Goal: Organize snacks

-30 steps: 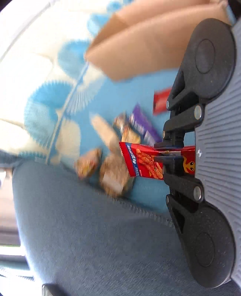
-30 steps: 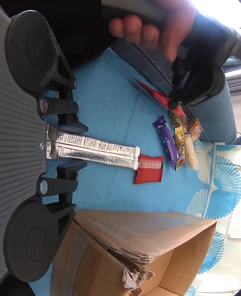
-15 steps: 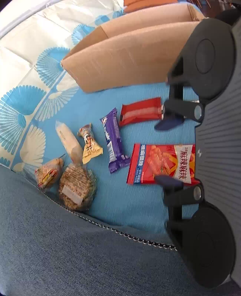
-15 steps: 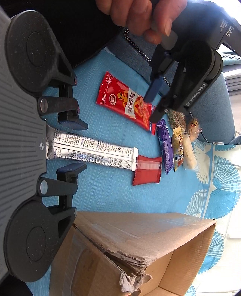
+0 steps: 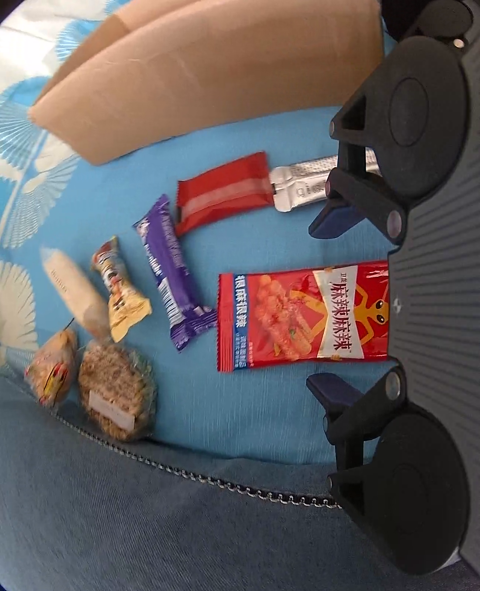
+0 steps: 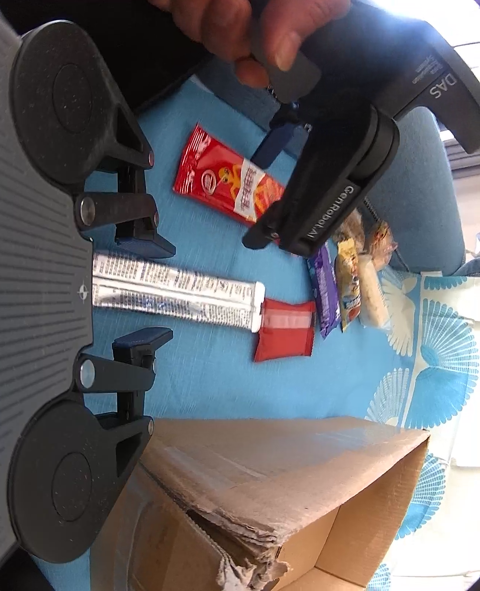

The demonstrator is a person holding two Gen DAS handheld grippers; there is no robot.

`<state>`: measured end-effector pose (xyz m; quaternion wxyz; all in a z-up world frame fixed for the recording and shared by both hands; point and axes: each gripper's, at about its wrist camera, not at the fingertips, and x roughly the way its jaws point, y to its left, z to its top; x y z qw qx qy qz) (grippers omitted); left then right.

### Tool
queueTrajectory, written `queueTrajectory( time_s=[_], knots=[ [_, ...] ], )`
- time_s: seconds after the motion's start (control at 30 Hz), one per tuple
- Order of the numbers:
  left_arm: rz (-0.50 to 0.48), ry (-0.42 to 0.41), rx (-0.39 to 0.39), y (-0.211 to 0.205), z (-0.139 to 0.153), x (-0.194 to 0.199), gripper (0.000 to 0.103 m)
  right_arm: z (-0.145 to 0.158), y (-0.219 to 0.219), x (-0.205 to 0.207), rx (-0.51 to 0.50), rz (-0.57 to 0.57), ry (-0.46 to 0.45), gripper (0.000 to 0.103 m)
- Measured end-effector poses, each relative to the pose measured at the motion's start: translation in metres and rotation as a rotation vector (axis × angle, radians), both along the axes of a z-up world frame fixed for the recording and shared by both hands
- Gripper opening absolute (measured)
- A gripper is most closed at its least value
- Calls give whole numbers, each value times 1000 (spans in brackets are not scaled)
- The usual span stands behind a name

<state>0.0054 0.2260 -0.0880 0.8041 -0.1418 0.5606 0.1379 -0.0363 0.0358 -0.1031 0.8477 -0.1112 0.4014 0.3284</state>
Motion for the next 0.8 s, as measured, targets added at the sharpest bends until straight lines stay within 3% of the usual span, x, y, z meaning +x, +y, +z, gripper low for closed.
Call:
queueTrajectory(
  time_s=[0.1, 0.17, 0.27, 0.43, 0.8],
  knots=[
    [-23, 15, 28, -5, -2, 1, 84, -2, 1, 2, -14, -5, -2, 42],
    [-36, 21, 46, -9, -4, 2, 84, -3, 1, 1, -25, 2, -16, 33],
    [-46, 26, 72, -13, -6, 5, 81, -4, 1, 1, -30, 11, -29, 30],
    [-38, -5, 101, -16, -3, 3, 55, -2, 0, 0, -22, 14, -47, 25],
    [-23, -124, 74, -12, 16, -13, 50, 7, -5, -10, -13, 30, -109, 23]
  ],
)
